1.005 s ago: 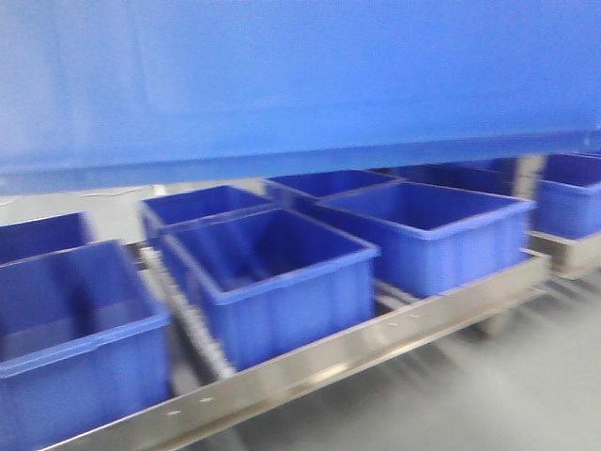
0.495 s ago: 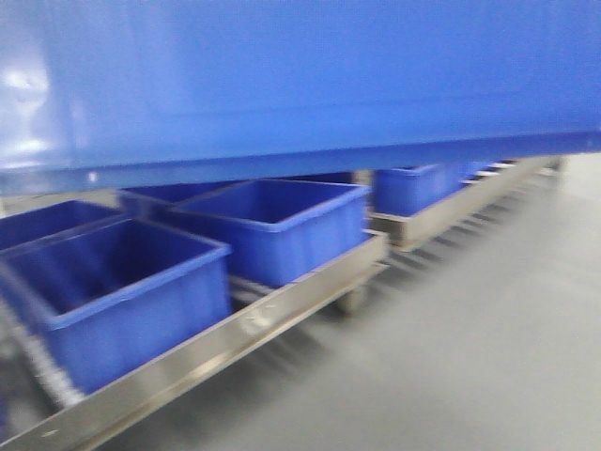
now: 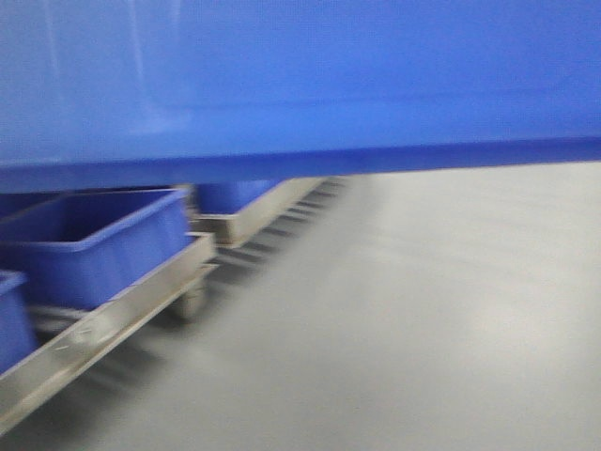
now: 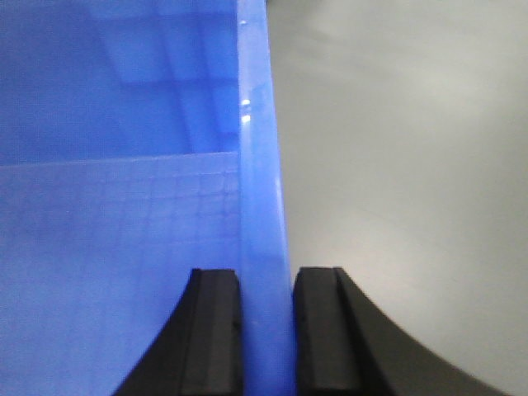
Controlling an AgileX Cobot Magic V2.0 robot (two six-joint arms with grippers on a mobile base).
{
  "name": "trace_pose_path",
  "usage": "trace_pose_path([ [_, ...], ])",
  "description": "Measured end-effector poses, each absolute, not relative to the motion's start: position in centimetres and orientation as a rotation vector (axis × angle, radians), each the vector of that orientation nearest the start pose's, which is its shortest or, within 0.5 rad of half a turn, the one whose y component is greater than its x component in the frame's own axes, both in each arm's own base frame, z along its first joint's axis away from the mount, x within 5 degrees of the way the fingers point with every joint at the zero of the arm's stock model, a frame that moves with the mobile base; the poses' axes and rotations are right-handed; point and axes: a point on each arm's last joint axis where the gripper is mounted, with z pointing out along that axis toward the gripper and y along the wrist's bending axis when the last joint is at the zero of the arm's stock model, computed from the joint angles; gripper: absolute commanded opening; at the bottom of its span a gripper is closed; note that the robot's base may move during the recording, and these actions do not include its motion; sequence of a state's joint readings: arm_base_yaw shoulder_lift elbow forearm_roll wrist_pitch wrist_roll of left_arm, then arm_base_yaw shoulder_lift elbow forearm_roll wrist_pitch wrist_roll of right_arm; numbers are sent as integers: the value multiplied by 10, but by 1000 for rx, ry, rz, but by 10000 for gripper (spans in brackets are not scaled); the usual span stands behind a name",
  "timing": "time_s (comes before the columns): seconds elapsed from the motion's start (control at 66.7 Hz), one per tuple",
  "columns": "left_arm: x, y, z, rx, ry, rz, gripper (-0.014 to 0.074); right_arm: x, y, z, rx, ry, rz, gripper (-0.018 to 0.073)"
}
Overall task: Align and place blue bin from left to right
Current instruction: 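Turn the base away from the shelf while holding the bin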
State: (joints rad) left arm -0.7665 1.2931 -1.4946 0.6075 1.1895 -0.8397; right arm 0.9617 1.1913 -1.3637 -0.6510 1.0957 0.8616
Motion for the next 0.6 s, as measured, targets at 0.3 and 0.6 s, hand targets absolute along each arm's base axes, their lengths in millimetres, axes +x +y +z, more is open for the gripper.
trace_pose_path([
  [0.3, 211, -137, 440, -47, 2249, -50, -111, 168, 156, 433, -192, 2178, 173, -78],
  [0.6, 211, -137, 440, -46, 2250, -50, -111, 168, 156, 433, -192, 2180, 172, -78],
])
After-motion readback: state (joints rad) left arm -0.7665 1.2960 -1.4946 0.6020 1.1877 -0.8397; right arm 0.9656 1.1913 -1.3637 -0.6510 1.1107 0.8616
